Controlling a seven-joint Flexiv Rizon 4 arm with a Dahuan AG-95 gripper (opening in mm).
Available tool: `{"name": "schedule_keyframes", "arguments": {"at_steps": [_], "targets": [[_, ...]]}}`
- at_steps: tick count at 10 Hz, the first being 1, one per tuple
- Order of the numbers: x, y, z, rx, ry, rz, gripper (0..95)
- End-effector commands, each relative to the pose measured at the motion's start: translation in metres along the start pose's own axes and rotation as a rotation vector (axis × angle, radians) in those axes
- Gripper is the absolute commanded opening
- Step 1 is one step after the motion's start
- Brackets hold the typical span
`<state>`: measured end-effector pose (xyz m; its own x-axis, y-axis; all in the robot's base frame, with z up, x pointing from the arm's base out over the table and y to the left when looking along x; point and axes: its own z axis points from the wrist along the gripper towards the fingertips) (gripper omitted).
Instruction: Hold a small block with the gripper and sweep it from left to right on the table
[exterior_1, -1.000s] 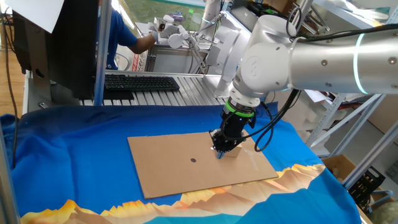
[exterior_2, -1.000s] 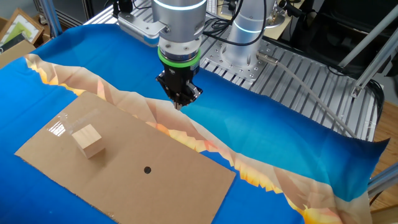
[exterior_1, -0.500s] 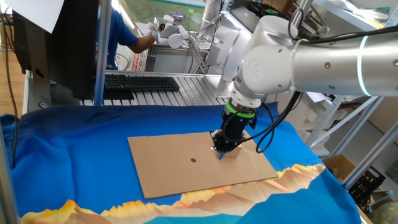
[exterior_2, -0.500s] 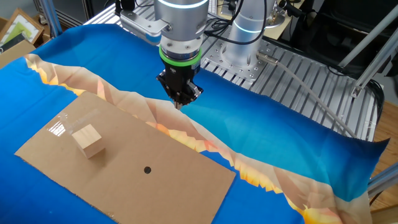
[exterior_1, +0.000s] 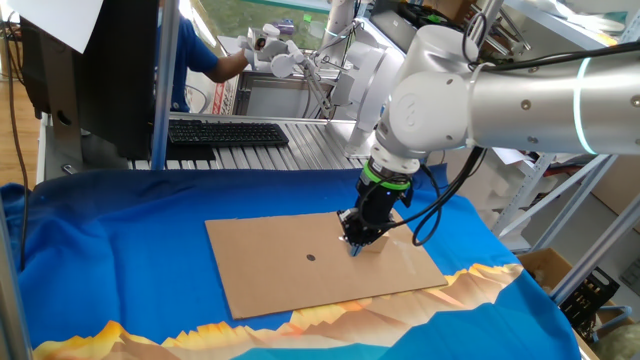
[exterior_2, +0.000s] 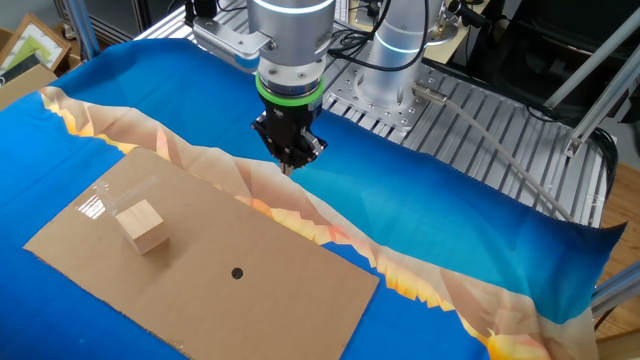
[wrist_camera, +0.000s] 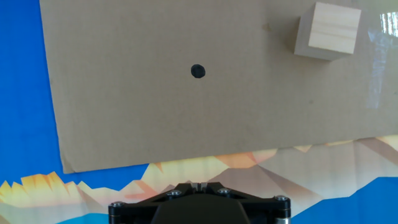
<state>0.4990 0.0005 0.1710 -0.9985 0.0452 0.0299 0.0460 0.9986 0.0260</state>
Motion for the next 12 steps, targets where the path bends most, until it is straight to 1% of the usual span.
{"name": "schedule_keyframes", "arguments": {"at_steps": [1, 5, 8, 12], "targets": [[-0.0003, 0.0002, -0.0003, -0.003, 0.002, -0.012, 0.0], [-0.0003, 0.0002, -0.0004, 0.001, -0.001, -0.012, 0.0], [0.0000, -0.0001, -0.0012, -0.004, -0.009, -0.001, 0.0], [0.0000, -0.0002, -0.0014, -0.001, -0.010, 0.003, 0.0]]}}
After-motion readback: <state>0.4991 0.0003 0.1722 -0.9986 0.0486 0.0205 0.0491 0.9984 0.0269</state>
